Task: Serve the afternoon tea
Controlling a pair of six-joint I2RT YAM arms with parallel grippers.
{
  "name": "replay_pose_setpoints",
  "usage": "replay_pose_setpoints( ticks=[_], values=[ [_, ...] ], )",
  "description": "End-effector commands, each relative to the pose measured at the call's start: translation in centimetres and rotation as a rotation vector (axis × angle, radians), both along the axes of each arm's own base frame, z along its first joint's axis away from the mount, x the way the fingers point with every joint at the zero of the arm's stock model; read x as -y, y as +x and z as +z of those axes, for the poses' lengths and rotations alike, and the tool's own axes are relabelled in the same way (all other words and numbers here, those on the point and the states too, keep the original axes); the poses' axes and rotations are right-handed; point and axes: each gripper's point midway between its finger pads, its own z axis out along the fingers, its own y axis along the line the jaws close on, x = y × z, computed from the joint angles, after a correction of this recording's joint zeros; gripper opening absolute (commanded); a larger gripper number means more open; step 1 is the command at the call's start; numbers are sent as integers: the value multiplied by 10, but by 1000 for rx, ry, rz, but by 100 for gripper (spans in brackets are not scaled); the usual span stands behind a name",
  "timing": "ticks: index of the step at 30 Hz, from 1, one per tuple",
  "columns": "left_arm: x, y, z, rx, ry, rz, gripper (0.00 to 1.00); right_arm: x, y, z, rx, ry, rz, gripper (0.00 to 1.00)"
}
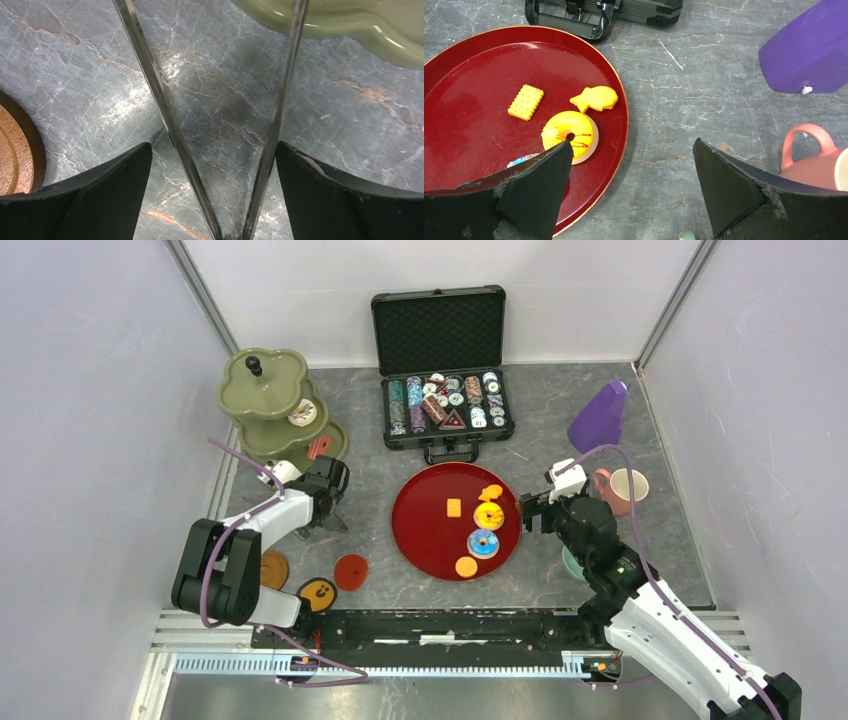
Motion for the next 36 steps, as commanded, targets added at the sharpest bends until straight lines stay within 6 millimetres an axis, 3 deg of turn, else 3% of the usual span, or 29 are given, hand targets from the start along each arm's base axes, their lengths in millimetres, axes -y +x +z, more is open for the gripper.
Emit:
replay_pose_setpoints(
  ticks=[1,4,10,15,27,36],
  values=[
    [-8,20,10,65,32,58,97,1,3,17,41,22,-18,98],
    [-11,22,9,66,35,61,91,0,3,14,33,21,-16,98],
    [-11,20,8,68,31,47,65,0,5,21,41,15,-17,98],
    [-7,16,16,89,-1,40,63,0,6,19,36,10,-20,98],
    [-5,-1,71,202,-43,-30,63,-3,7,12,21,9,-9,98],
    [2,-22,111,259,-75,-147,56,-1,5,12,27,14,-15,98]
  ],
)
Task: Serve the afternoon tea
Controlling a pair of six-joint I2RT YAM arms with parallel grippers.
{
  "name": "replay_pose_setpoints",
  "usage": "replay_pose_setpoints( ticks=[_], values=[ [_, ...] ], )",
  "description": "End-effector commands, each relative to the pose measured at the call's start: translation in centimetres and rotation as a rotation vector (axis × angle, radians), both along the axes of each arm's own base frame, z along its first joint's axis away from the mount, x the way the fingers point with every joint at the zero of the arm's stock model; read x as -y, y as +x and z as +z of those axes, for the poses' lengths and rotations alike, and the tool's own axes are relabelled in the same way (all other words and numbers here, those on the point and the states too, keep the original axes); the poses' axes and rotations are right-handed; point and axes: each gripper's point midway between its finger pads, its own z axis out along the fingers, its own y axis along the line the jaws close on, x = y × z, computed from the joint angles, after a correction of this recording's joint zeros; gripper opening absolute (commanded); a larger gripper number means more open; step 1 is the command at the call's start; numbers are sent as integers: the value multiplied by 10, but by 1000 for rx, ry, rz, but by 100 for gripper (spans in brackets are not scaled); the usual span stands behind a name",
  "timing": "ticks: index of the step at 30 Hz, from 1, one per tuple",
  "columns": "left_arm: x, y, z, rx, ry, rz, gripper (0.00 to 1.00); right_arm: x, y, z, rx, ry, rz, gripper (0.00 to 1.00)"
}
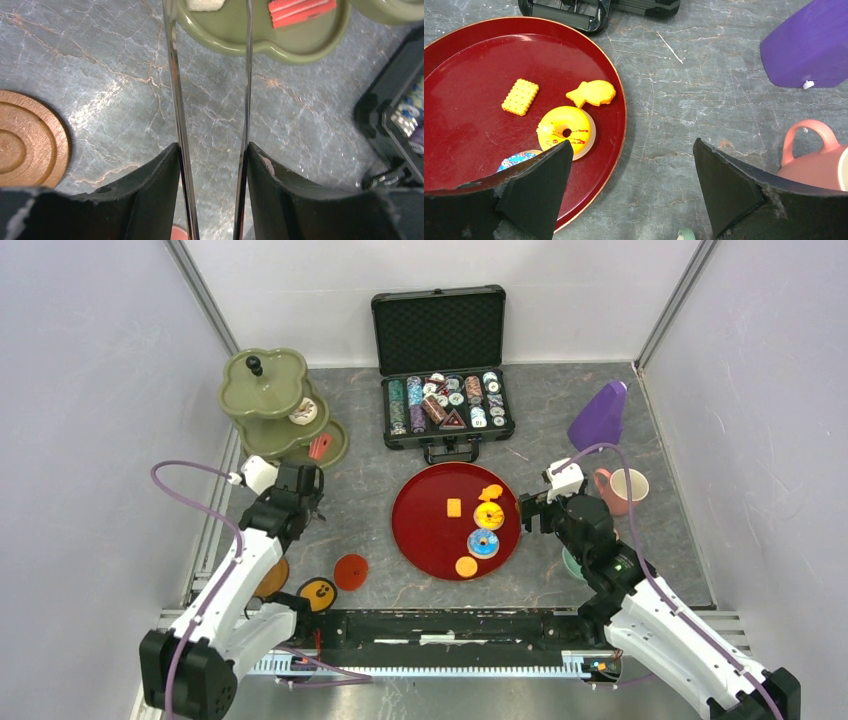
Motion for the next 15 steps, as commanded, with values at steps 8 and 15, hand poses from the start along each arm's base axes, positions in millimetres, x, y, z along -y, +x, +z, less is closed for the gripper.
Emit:
replay_pose_setpoints(
  ticks=[8,15],
  values=[
    [-1,-48,69,71,-4,-131,58,-2,4,19,52,35,-7,98],
    [-1,-75,87,78,-34,-143,60,-6,3,19,45,36,13,98]
  ],
)
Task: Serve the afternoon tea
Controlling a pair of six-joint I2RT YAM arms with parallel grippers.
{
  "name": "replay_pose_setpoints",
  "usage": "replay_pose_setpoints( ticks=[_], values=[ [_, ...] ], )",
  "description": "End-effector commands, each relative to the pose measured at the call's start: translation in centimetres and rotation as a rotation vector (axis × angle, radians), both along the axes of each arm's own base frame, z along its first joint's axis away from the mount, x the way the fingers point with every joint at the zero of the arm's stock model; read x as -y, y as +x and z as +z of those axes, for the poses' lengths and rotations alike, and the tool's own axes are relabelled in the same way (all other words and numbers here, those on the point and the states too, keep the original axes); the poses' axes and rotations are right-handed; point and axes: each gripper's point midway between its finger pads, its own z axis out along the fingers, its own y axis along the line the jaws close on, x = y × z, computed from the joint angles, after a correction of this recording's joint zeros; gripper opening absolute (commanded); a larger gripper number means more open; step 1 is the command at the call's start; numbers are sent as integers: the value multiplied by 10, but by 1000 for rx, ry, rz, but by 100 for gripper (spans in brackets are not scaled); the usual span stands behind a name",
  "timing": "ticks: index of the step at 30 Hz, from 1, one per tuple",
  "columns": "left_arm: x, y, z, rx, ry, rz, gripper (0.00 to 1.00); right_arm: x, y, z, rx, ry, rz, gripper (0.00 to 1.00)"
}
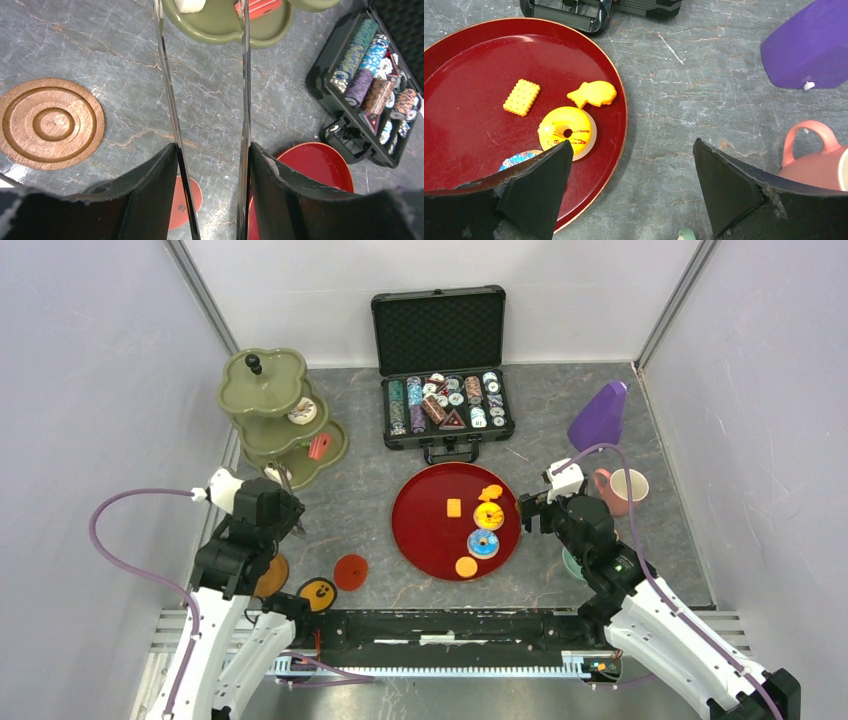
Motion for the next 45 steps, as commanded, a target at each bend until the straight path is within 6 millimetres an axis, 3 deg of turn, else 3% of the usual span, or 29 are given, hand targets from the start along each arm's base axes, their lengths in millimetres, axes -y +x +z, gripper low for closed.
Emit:
replay_pose_setpoints(
  ticks=[1,7,13,16,21,23,27,30,33,37,41,45],
  values=[
    [2,-17,11,-36,8,-51,60,-6,4,18,40,32,13,98],
    [15,-28,12,-90,14,-184,59,-5,3,20,47,35,12,98],
    [43,-34,10,-179,-2,-408,59,-4,3,20,51,37,7,98],
    [68,-31,16,-138,-41,-573,60,-4,3,19,47,37,7,98],
    [124,-26,54,41,-162,-898,60,-3,2,21,55,40,5,98],
    [140,-26,72,95,-193,-1000,60,-2,2,21,55,36,-2,98],
    [159,-28,86,104,-190,-1144,59,-1,2,19,45,29,-7,98],
    [180,-31,82,70,-143,-1223,59,-1,4,18,43,23,-10,98],
    [211,-40,72,22,10,-1289,59,1,4,17,36,16,-19,98],
    [238,-29,66,-30,124,-1247,57,5,4,18,39,13,-42,98],
    [272,-22,61,-39,193,-1241,56,21,2,33,81,19,-113,98],
    [310,-28,56,-45,230,-1294,57,41,0,48,139,26,-207,98]
  ],
)
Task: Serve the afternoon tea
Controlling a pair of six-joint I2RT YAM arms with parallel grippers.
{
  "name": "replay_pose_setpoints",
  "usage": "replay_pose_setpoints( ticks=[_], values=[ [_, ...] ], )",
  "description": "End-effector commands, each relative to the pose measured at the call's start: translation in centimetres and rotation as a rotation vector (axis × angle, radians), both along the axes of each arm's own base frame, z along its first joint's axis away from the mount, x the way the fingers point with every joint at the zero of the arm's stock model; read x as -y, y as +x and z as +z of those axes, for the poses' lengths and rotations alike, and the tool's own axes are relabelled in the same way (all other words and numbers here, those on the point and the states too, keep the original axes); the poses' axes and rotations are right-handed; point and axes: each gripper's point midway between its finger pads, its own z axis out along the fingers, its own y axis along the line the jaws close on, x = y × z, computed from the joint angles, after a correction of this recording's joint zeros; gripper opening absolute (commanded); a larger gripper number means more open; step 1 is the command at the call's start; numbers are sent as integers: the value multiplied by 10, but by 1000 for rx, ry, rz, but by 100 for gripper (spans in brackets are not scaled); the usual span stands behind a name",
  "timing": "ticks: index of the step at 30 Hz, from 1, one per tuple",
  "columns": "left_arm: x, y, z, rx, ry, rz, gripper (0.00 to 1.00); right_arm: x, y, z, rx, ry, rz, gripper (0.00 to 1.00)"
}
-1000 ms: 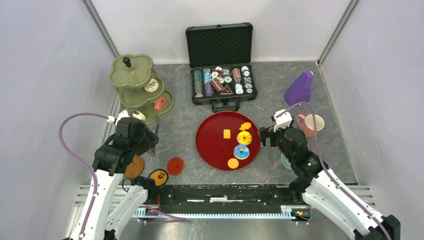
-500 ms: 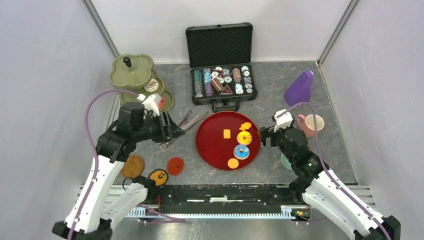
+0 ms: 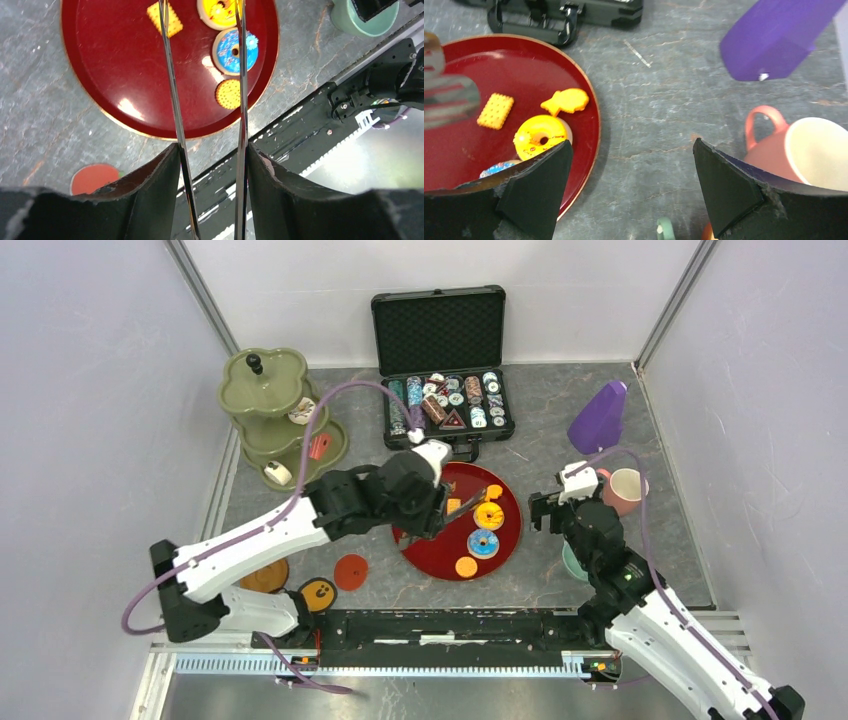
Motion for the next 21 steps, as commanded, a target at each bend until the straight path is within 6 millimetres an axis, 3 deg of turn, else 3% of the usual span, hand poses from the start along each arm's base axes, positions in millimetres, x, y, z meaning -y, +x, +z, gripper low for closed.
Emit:
replay_pose_setpoints(
  ticks=[1,8,21],
  values=[
    [42,11,23,93,-52,27,58,24,2,43,120,44,-138,98],
    [77,5,2,64,45,-26,61,39,-4,47,159,77,-202,98],
    [87,1,-36,34,243,-60,64,35,-5,39,150,94,-182,98]
  ],
)
